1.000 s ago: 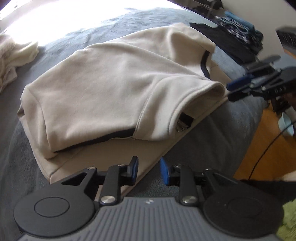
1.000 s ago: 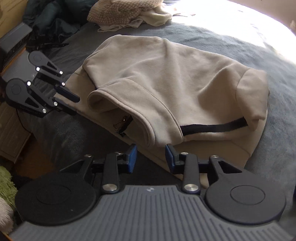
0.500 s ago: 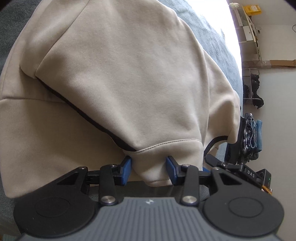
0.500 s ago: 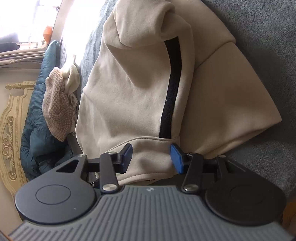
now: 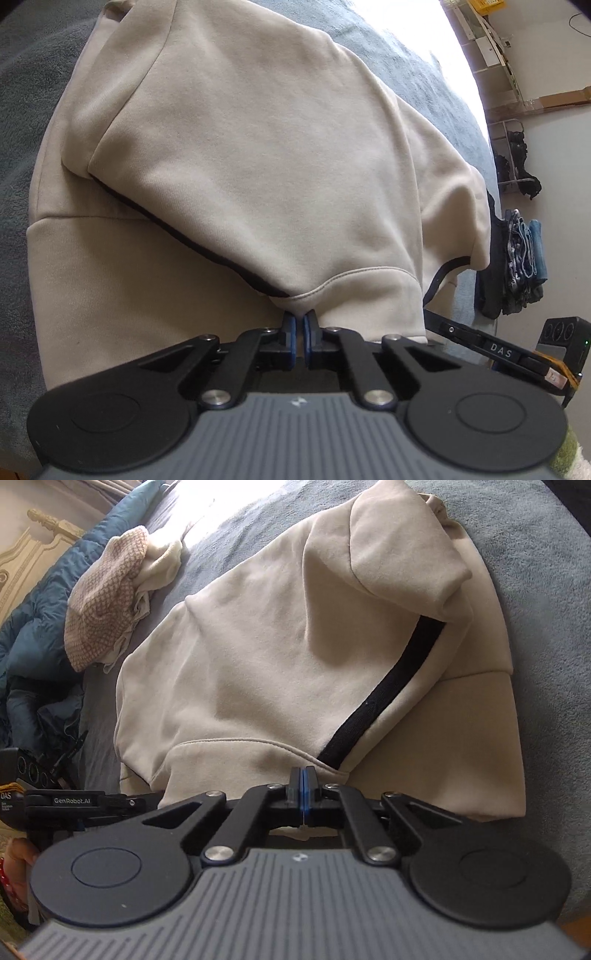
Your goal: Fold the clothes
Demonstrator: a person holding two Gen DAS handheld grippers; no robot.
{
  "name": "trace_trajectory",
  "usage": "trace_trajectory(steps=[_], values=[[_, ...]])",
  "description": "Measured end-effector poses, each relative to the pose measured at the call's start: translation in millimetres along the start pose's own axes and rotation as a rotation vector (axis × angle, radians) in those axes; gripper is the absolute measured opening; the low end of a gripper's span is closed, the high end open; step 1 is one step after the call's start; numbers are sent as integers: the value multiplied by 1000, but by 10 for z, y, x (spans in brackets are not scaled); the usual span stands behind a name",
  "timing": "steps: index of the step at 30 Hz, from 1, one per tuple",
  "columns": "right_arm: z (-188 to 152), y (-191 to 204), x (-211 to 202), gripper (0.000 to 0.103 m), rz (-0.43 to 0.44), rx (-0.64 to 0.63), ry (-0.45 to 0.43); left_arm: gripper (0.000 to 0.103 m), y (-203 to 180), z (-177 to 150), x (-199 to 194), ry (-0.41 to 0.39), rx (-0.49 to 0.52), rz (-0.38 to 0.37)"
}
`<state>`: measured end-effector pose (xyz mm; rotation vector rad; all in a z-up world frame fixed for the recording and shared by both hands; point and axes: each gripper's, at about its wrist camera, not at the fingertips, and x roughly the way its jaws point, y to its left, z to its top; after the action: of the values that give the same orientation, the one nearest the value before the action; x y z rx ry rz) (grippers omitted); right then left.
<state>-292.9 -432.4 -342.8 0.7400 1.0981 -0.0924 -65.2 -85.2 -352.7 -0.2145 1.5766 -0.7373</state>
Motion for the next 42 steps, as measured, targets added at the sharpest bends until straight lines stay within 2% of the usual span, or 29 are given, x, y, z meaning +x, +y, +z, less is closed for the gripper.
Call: trace_trajectory(steps=[3,6,10,13,16,19,21,23,26,30,32,35,37,40,42], values=[[-53,24,97,0,-98,-125,25,4,-106,11,49,4,64,50],[-105,38,154,0,-173,-171,39,4,-251,4,137,2,175,117],[-78,110,-115,0,-189,-207,-49,4,-402,-39,177,-6,293,179],[-52,321,-315,0,-97,-294,-132,4,-475,-65,202,-13,336,210],[-79,652,-212,2,-29,-510,-141,4,-563,-93,231,-18,382,246],[-171,890,119,2,-20,-729,-84,4,-623,-109,254,-20,413,268],[-294,839,475,2,-87,-819,30,5,-652,-121,260,-10,431,277],[-408,713,620,0,-104,-865,34,5,-693,-129,190,-5,443,266],[-362,704,571,0,-82,-871,40,7,-777,-126,-15,-8,444,226],[-291,671,573,0,-63,-853,55,7,-1036,-158,-334,-72,506,148],[-321,641,551,0,-60,-860,50,9,-1022,-224,-468,-96,528,106],[-376,646,501,0,-66,-873,41,12,-1144,-137,-201,-102,533,85],[-352,667,424,1,-69,-848,39,12,-1259,-34,191,-95,552,87],[-199,561,127,0,-122,-761,-17,12,-1301,-74,512,-44,601,132],[-63,465,-125,1,-184,-724,-93,11,-1306,-142,640,-14,646,176]])
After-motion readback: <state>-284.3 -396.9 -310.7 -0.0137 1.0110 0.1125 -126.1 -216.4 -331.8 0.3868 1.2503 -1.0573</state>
